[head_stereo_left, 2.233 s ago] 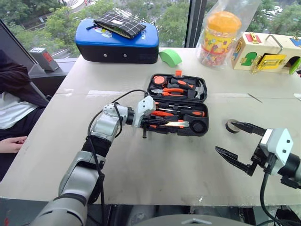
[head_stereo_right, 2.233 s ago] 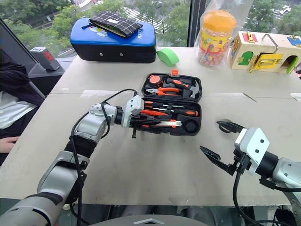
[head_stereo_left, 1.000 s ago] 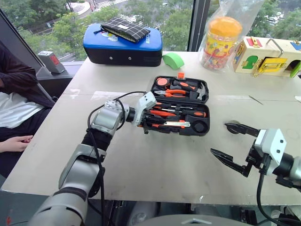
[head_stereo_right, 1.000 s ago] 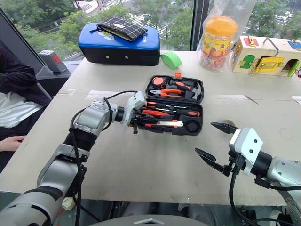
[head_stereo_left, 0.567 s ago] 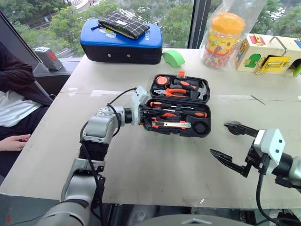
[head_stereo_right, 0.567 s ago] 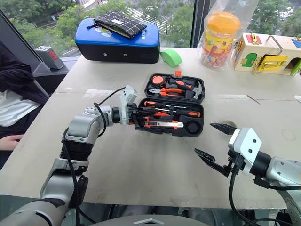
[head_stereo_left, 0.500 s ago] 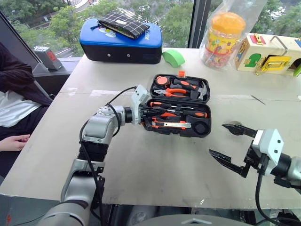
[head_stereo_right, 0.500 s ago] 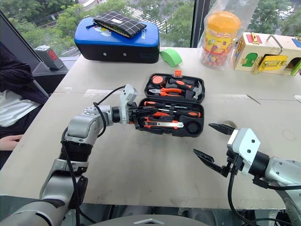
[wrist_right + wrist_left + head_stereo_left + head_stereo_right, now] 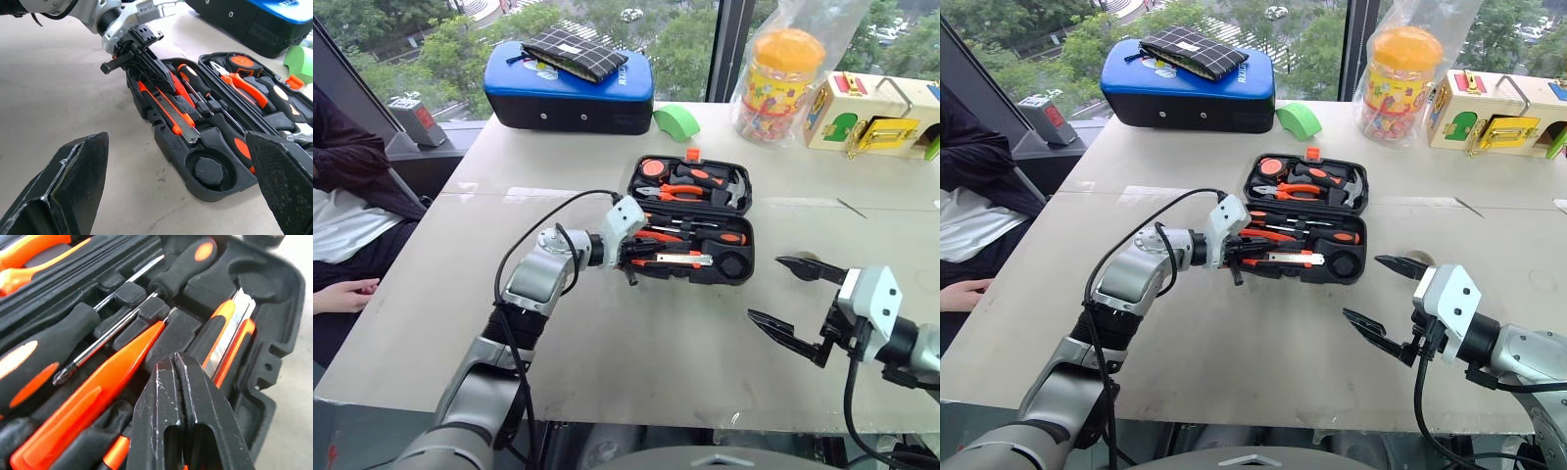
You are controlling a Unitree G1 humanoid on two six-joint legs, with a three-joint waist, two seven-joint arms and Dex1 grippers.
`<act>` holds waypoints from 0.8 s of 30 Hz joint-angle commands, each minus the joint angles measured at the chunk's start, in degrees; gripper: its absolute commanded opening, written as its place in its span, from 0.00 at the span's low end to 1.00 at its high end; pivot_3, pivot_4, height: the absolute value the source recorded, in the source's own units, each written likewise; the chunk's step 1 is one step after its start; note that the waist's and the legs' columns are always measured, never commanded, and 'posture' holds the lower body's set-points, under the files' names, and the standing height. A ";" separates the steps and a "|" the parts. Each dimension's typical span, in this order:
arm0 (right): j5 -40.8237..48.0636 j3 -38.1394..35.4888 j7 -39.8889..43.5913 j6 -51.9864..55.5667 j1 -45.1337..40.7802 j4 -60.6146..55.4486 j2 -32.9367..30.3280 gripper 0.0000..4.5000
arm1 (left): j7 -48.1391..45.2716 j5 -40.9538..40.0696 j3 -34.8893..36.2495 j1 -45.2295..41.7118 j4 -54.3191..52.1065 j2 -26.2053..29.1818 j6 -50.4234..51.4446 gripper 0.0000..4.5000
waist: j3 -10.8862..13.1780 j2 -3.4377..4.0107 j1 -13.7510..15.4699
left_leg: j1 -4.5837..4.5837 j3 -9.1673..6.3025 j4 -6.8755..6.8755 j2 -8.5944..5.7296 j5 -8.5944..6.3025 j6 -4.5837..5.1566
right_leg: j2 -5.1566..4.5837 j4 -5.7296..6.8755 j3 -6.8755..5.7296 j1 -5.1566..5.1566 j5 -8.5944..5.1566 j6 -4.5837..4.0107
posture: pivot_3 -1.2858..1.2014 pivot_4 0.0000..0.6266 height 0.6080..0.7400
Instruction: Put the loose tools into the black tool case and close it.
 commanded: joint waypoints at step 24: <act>-1.28 4.23 -14.39 32.04 -16.75 3.13 -6.91 0.89 | -11.10 -24.98 14.94 11.85 -22.19 10.04 4.86 0.48 | 0.12 0.00 -1.20 | -0.88 -0.03 -0.03 0.07 0.18 -0.30 | -0.24 0.02 0.04 -0.90 0.02 -0.01 | 0.52 0.24 1.00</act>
